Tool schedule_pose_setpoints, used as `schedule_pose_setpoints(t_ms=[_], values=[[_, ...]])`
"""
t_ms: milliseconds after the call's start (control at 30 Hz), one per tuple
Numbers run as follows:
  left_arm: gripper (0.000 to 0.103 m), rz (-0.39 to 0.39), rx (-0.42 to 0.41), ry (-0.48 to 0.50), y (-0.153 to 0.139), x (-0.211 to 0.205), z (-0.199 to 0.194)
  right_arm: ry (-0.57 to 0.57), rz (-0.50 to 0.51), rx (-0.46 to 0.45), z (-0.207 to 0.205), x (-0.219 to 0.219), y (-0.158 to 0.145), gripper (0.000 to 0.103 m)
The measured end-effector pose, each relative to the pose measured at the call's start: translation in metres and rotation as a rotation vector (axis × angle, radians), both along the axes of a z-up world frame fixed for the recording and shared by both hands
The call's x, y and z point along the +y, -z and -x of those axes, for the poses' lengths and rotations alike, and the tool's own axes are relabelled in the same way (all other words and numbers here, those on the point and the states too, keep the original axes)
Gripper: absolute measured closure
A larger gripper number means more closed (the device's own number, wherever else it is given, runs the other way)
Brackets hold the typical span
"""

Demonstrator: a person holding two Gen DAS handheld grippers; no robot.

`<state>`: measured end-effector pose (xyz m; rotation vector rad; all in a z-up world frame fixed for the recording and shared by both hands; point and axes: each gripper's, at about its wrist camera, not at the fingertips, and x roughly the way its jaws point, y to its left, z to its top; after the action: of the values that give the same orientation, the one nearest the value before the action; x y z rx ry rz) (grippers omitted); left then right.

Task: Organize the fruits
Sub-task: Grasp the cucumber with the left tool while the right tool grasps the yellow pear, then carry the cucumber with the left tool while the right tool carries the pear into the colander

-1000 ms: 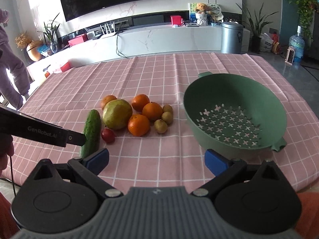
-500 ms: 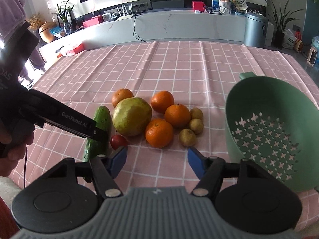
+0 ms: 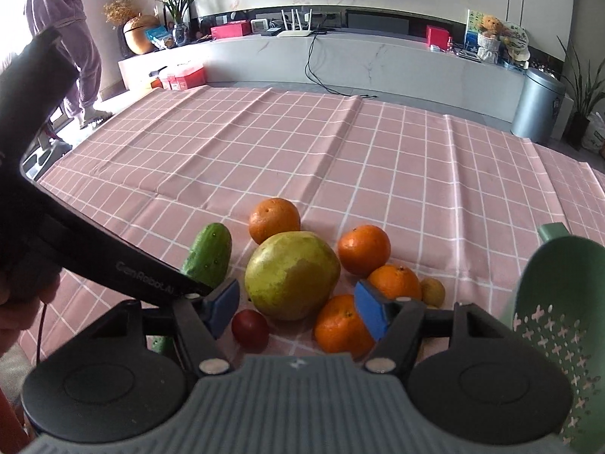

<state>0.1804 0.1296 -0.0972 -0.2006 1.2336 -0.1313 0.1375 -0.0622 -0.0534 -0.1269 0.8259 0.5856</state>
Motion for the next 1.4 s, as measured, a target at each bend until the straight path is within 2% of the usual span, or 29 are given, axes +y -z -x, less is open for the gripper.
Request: schedule_pose_setpoints(t_ms=[167,433,800,1033,1400], values=[[0.056,0.043,0.018,-0.023,0.005,0.011,-0.003,-0.034,0.033,-0.007,-0.010,0.013,0.010,0.038],[0.053,0.060,0.025,-0.013,0.010,0.010,-0.008,-0.061,0.073,-0.029,-0.017,0.026,0.024,0.034],[0.057,0.079,0.019,-0.036,0.007,0.013,-0.003,-0.098,0.095,-0.083,-0.010,0.028,0.015,0.038],[0.059,0.063,-0.031,-0.049,-0.012,0.005,0.011,-0.106,0.112,-0.129,0.005,0.014,-0.008,0.039],[0.062,0.024,-0.158,-0.019,-0.065,-0.031,0.043,-0.069,0.088,-0.162,0.050,-0.037,-0.045,0.039]])
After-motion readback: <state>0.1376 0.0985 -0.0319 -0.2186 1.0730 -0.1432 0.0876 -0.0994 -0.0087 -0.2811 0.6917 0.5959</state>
